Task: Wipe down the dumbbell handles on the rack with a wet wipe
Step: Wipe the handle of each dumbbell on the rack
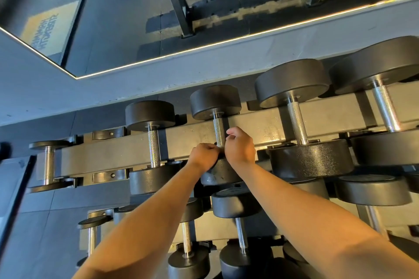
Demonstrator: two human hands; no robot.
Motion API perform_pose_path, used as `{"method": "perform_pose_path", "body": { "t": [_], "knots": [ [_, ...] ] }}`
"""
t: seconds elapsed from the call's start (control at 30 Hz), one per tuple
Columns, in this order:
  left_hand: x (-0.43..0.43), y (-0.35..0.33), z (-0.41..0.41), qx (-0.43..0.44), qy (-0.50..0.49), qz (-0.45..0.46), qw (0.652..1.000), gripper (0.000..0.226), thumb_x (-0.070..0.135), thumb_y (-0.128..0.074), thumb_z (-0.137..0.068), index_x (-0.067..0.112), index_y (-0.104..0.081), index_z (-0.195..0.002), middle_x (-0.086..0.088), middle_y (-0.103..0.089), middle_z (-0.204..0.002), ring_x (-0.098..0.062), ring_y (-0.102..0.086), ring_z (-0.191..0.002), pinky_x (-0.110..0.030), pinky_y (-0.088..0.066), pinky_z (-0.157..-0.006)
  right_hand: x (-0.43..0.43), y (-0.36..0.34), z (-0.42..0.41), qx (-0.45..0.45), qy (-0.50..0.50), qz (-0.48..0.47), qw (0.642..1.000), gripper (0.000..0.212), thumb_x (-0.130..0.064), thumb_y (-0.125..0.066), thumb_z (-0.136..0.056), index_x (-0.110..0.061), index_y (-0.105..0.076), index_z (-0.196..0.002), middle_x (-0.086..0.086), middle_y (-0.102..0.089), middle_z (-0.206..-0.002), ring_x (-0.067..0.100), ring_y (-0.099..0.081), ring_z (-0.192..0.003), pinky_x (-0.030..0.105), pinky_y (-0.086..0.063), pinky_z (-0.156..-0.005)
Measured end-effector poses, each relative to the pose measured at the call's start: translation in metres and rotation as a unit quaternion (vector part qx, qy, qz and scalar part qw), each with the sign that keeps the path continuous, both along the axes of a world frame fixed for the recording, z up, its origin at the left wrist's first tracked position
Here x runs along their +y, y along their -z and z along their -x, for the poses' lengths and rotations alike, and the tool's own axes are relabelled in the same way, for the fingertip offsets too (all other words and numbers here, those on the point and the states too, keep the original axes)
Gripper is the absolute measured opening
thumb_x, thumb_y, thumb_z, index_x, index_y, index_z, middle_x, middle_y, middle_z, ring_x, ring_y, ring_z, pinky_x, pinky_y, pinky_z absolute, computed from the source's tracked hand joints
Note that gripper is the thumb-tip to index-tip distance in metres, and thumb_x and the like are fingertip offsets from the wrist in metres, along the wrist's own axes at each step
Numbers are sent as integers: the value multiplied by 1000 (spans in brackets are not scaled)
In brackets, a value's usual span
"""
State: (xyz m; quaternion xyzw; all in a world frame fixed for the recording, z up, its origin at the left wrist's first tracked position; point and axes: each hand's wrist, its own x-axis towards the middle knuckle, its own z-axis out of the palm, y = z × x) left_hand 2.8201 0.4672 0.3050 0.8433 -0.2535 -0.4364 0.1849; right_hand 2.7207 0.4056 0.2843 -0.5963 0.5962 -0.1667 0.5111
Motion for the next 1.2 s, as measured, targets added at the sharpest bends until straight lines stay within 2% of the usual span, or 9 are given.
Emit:
{"method": "perform_pose_path", "body": {
  "t": [0.23, 0.43, 0.5, 0.63, 0.77, 0.87, 0.97, 1.1, 1.2],
  "knots": [
    [12, -6, 13, -62, 49, 47, 996, 30, 31, -51, -99, 22, -73, -81, 0, -71, -78, -17, -65, -74, -33, -55, -72, 0, 2, 1, -20, -1, 19, 1000, 29, -19, -44, -99, -26, -66, -117, -4, -68, -117, 17, -62, -105, 40, -54, -91],
    [20, -6, 26, -107, 35, 183, 977, 33, 12, -50, -103, 24, -56, -133, 4, -69, -109, -12, -67, -98, -24, -54, -84, 4, 6, 4, -87, 36, 59, 994, 20, -16, -51, -98, -22, -57, -116, -5, -64, -107, 15, -64, -97, 30, -52, -78],
    [14, -6, 29, -118, 40, 185, 975, 42, 11, -51, -102, 30, -44, -140, 2, -65, -110, -17, -67, -97, -25, -52, -79, 5, 8, 7, -113, 30, 74, 990, 26, -18, -55, -97, -24, -53, -121, -4, -62, -111, 14, -62, -99, 30, -52, -80],
    [3, -5, 35, -116, 57, 183, 975, 61, 14, -55, -100, 41, -30, -149, -6, -46, -143, -14, -54, -116, -31, -48, -92, 0, 4, 11, -159, -32, 24, 987, 31, -25, -58, -99, -34, -49, -127, -10, -56, -115, 8, -59, -103, 27, -52, -81],
    [0, -5, 37, -121, 19, 182, 976, 73, 11, -53, -98, 49, -18, -150, -3, -58, -137, -17, -66, -100, -43, -60, -82, -18, -3, 6, -157, -105, 8, 982, 24, -14, -57, -100, -27, -61, -119, -8, -60, -113, 9, -62, -103, 20, -54, -82],
    [0, -6, 41, -126, -40, 187, 973, 72, 11, -51, -98, 49, -19, -151, 2, -59, -133, -15, -66, -96, -41, -60, -76, -31, -6, -6, -124, -46, 68, 989, 22, -11, -58, -99, -20, -68, -116, -5, -65, -110, 2, -62, -93, 4, -46, -69],
    [-1, -6, 42, -148, -80, 172, 971, 60, 14, -47, -101, 39, -27, -152, 6, -53, -143, -7, -59, -100, -29, -53, -74, -43, -5, -18, -114, 42, 46, 991, 25, -21, -61, -99, -15, -69, -122, 2, -69, -120, 13, -62, -109, 13, -46, -80],
    [-3, -2, 40, -148, -71, 140, 976, 49, 20, -41, -104, 40, -35, -149, 8, -60, -138, -8, -59, -93, -33, -54, -78, -44, 2, -31, -158, 60, -71, 983, 29, -17, -55, -102, -14, -66, -129, 7, -65, -130, 22, -61, -119, 33, -52, -100],
    [-4, -1, 38, -139, -66, 136, 979, 49, 21, -40, -104, 41, -36, -149, 8, -62, -134, -9, -61, -93, -33, -55, -79, -47, 4, -38, -163, 84, -78, 980, 28, -14, -62, -98, -13, -68, -126, 6, -67, -126, 21, -63, -114, 33, -54, -97]
  ]
}}
